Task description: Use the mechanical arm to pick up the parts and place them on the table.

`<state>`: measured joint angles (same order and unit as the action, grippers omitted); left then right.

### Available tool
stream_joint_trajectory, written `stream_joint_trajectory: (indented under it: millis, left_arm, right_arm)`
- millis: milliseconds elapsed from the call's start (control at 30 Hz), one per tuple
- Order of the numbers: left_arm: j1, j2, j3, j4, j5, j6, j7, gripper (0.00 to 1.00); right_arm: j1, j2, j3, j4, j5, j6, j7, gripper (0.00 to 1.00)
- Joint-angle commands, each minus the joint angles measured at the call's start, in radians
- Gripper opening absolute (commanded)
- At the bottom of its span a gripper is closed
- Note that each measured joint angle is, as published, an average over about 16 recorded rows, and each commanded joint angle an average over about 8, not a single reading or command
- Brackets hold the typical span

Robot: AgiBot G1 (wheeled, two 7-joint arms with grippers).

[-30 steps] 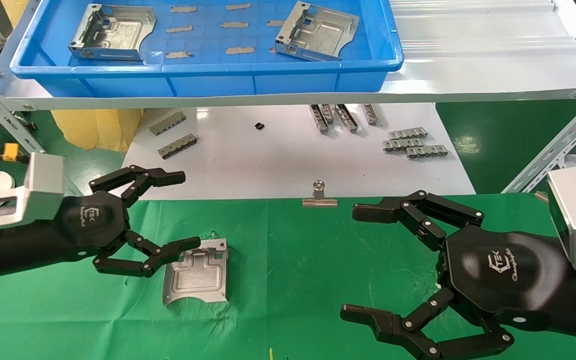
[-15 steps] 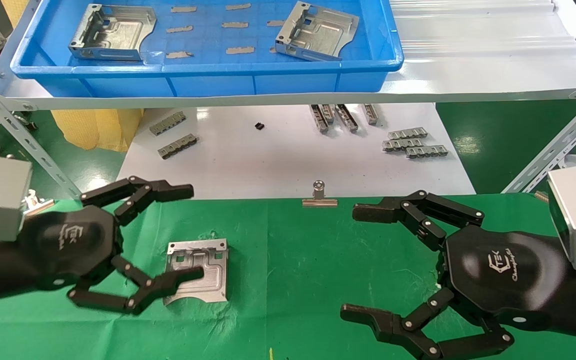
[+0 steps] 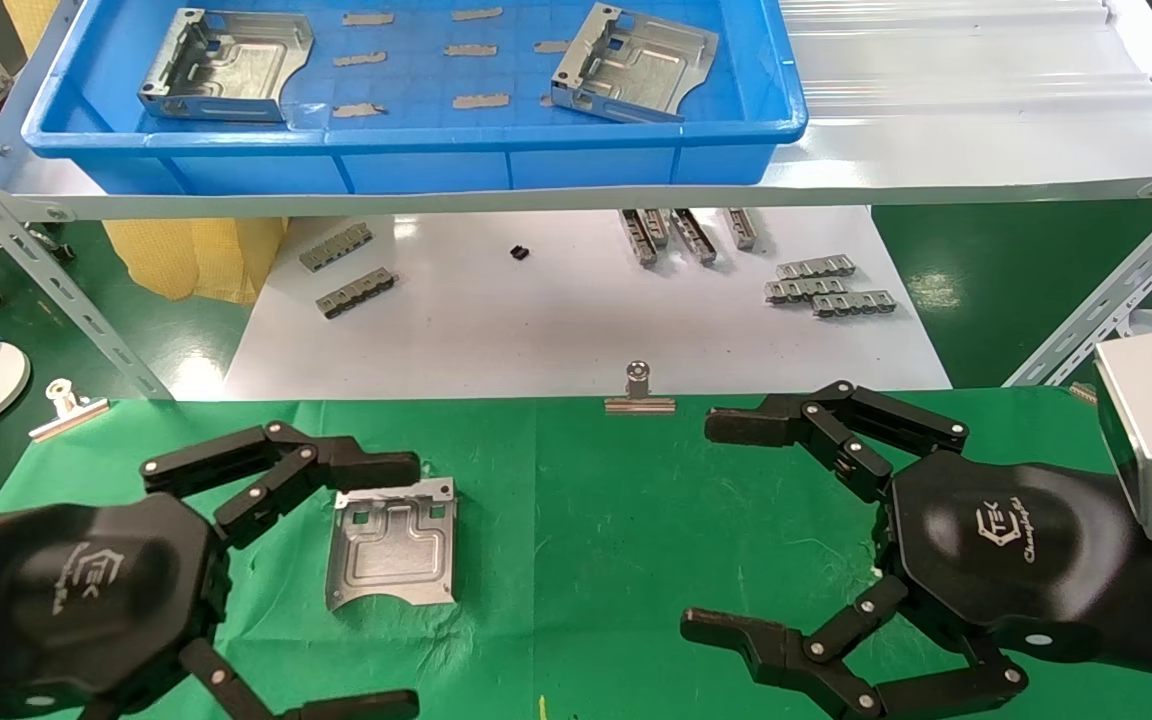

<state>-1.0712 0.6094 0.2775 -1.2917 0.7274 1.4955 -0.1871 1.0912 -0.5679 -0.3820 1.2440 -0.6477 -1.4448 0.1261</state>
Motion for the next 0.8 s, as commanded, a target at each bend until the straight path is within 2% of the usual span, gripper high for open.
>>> stream_joint_trajectory:
  millis: [33, 800]
  left_arm:
    - [0.011, -0.007, -0.007, -0.027, -0.008, -0.002, -0.016, 1.0]
    - [0.0, 0.0, 0.0, 0.001, 0.0, -0.001, -0.003, 1.0]
  right_arm:
    - [0.0, 0.0, 0.0, 0.0, 0.0, 0.0, 0.0, 1.0]
    - [0.0, 0.0, 0.0, 0.0, 0.0, 0.0, 0.0, 1.0]
